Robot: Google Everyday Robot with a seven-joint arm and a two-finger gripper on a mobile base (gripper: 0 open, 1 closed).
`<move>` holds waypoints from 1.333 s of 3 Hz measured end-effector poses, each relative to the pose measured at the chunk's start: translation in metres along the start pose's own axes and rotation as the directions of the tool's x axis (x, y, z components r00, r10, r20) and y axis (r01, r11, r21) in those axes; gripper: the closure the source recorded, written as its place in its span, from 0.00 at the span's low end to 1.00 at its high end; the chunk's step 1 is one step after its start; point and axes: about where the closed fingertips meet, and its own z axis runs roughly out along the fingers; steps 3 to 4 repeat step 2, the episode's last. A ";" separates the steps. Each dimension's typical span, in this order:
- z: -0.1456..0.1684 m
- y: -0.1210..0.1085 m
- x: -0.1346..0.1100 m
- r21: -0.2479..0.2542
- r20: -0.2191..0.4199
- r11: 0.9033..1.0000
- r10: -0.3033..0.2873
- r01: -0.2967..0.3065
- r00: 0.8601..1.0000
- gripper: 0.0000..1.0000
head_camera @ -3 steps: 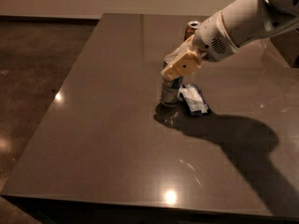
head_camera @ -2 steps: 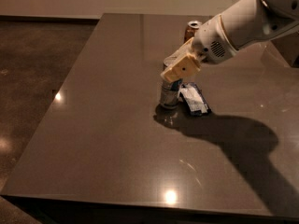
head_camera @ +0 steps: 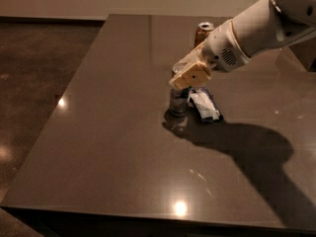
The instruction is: Move redbull can near rxbar blueberry
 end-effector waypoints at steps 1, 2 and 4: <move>0.001 0.001 -0.001 -0.001 0.000 1.000 -0.003 0.003 1.000 0.00; 0.001 0.001 -0.001 -0.001 0.000 1.000 -0.003 0.003 1.000 0.00; 0.001 0.001 -0.001 -0.001 0.000 1.000 -0.003 0.003 1.000 0.00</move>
Offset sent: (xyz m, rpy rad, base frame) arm -0.0008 0.0016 0.0006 -0.0008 -0.0012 0.0030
